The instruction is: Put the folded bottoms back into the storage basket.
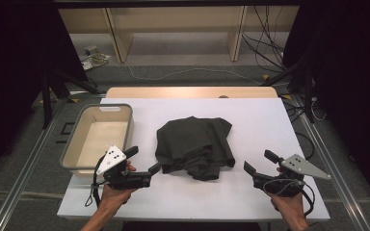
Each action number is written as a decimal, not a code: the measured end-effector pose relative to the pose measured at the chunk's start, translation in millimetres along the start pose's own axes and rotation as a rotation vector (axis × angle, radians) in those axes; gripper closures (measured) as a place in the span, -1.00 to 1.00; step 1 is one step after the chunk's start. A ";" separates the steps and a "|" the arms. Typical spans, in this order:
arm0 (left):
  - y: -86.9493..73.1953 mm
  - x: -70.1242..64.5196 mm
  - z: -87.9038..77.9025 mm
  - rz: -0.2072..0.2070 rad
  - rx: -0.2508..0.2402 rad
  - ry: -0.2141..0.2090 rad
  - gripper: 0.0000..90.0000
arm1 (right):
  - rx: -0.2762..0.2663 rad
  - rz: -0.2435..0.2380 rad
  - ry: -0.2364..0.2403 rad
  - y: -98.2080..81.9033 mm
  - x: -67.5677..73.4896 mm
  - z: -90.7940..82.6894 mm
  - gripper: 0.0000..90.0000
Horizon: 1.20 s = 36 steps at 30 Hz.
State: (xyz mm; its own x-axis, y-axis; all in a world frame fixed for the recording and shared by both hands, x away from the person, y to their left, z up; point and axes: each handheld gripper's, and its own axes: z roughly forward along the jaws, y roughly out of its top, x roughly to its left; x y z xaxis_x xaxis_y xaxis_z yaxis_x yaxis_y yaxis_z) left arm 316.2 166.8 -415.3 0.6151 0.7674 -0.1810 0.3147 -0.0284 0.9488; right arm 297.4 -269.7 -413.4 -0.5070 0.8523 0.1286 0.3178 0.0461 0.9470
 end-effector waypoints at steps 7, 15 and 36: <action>0.5 0.2 0.2 -0.007 -0.001 0.007 -0.96 | 0.000 0.002 0.001 0.3 -0.4 0.0 -0.66; 2.5 3.1 0.5 -0.015 0.001 0.022 -0.95 | 0.000 0.011 0.013 1.2 -1.0 -0.1 -0.66; 16.6 6.0 29.2 -0.185 0.161 0.070 -0.95 | 0.083 0.081 0.065 16.3 -10.9 19.0 -0.68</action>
State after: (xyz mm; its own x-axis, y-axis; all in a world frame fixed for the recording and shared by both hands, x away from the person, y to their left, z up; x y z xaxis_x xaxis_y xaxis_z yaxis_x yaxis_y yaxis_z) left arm 346.2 152.1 -408.1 0.4867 0.8112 -0.3242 0.5316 0.0195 0.8468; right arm 323.4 -268.3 -404.9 -0.5270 0.8196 0.2250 0.4236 0.0237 0.9055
